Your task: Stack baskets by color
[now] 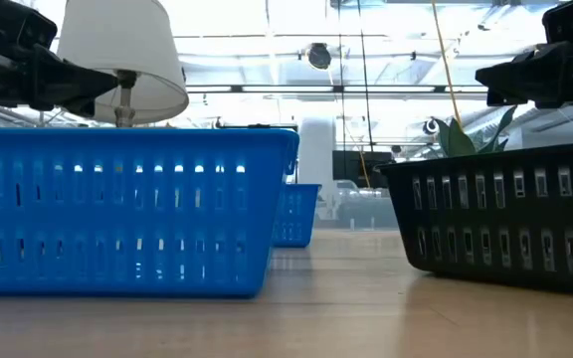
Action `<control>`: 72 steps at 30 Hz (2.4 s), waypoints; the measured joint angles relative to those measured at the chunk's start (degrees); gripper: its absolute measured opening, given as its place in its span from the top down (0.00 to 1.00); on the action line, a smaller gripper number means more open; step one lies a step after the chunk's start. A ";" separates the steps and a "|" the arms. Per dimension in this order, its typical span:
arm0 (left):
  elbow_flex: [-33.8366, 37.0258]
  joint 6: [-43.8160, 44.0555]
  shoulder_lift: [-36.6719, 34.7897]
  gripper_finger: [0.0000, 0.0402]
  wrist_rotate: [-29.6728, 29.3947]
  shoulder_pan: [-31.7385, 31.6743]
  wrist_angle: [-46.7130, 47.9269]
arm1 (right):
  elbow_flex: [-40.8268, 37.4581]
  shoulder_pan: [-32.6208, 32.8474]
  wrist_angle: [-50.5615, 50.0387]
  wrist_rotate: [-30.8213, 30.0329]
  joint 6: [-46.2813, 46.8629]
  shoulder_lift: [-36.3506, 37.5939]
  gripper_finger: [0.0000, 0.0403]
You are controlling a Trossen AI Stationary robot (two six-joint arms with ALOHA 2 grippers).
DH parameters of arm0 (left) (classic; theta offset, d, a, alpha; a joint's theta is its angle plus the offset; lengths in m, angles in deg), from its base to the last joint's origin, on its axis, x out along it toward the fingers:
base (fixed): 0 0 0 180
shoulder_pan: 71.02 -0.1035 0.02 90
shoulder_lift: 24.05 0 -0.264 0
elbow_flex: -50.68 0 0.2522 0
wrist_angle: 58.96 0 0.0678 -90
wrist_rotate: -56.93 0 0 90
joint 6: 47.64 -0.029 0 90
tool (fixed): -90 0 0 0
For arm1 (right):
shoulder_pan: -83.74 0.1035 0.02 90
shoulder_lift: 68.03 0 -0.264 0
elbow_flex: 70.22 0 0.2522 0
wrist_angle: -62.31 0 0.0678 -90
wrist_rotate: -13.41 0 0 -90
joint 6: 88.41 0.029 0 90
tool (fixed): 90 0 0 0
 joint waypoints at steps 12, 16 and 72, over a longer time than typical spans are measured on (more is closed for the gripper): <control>0.00 0.00 0.02 0.92 -0.02 0.02 0.02 | 0.00 -0.01 0.01 -0.01 0.00 0.01 1.00; 0.02 0.00 0.02 0.92 -0.02 0.02 -0.01 | 0.00 0.00 0.01 0.01 0.00 0.01 1.00; 0.01 0.00 -0.01 0.92 -0.02 0.00 0.02 | 0.01 -0.01 0.01 -0.04 12.27 0.01 1.00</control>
